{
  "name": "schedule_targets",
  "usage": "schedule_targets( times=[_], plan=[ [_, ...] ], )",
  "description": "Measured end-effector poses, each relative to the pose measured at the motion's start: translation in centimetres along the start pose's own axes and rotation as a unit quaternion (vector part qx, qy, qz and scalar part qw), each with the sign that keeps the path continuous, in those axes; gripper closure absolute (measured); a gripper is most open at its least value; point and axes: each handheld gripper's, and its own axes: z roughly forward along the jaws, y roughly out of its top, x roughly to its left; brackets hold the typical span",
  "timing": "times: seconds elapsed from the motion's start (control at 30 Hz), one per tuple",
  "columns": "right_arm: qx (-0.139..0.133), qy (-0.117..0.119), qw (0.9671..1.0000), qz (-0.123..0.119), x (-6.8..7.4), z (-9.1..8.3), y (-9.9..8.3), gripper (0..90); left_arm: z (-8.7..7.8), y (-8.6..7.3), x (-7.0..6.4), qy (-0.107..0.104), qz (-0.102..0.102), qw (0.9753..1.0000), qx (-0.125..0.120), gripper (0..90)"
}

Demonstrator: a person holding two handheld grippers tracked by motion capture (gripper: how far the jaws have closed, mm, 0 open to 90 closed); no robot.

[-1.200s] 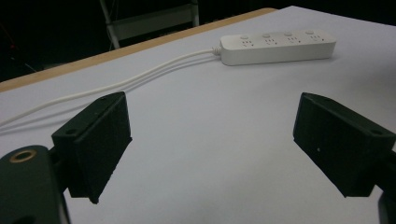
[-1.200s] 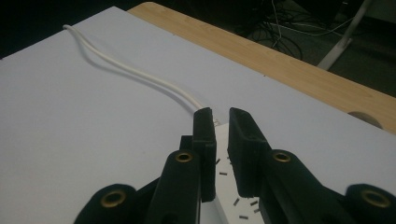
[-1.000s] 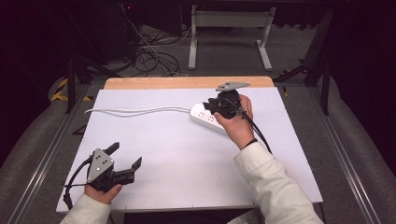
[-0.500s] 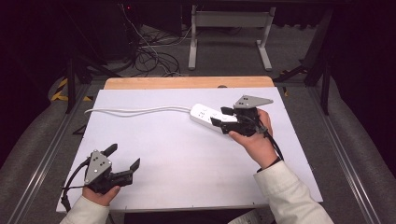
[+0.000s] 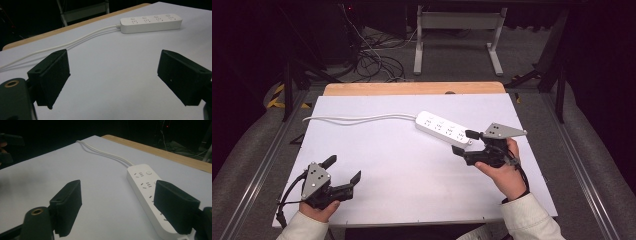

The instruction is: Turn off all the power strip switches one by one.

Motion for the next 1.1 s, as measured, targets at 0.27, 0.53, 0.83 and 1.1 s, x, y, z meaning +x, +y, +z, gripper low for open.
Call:
schedule_targets(
  times=[0.27, 0.53, 0.83, 1.1],
  plan=[
    [-0.012, 0.005, 0.9999, -0.003, -0.3, -1.4, -2.9, 18.3, -0.2, -0.1, -0.1, -0.001, 0.0, 1.0, 0.0, 11.8],
    [0.001, 0.009, 0.9998, -0.018, -0.2, -2.0, -5.9, 13.8, -0.2, -0.2, -0.2, -0.002, 0.006, 1.0, 0.001, 11.8],
    [0.037, -0.009, 0.9983, -0.043, 0.1, -2.0, -8.3, 8.5, -0.7, -0.6, -0.1, 0.0, 0.01, 1.0, 0.002, 11.5],
    [0.03, -0.017, 0.9986, -0.039, -0.3, -2.7, -8.8, 6.9, -0.4, -1.0, -0.1, -0.006, 0.012, 0.9999, 0.005, 11.8]
  ],
)
